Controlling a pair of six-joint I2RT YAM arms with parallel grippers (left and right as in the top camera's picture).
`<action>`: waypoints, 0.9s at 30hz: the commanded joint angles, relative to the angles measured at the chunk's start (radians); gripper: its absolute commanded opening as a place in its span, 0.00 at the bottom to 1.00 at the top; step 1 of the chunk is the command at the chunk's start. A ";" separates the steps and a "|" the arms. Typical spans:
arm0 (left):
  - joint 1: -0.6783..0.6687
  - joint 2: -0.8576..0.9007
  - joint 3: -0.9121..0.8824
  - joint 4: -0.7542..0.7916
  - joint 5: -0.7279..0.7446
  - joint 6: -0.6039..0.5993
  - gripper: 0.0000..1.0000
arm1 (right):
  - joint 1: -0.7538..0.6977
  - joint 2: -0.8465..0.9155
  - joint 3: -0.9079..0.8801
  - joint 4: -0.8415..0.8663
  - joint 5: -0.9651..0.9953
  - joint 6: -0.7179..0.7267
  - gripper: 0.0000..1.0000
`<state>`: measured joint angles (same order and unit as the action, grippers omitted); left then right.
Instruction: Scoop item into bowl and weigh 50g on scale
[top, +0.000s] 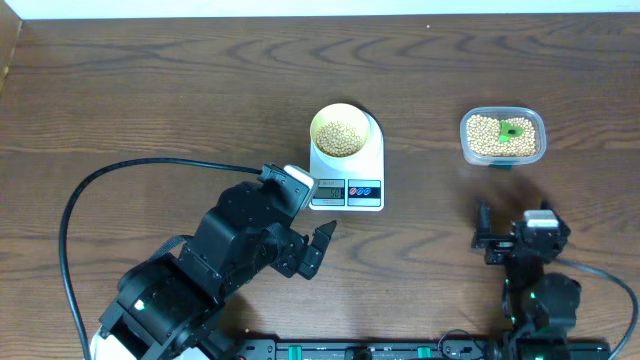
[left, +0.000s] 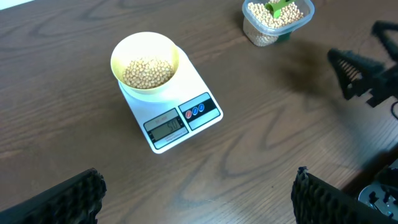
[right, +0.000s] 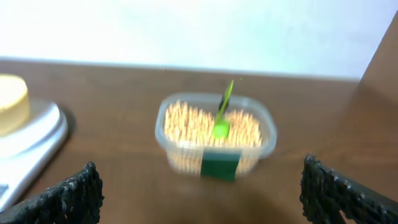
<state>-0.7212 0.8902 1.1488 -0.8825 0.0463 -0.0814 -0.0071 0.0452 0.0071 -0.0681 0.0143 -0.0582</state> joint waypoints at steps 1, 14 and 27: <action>0.003 -0.002 0.007 0.001 -0.002 -0.002 0.98 | 0.002 -0.031 -0.002 0.010 -0.006 0.013 0.99; 0.003 -0.002 0.007 0.001 -0.002 -0.002 0.98 | 0.060 -0.040 -0.002 -0.007 -0.006 0.013 0.99; 0.003 -0.002 0.007 0.000 -0.002 -0.002 0.98 | 0.088 -0.040 -0.002 -0.008 -0.006 0.013 0.91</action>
<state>-0.7212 0.8902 1.1488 -0.8825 0.0463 -0.0814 0.0734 0.0143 0.0071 -0.0704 0.0109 -0.0582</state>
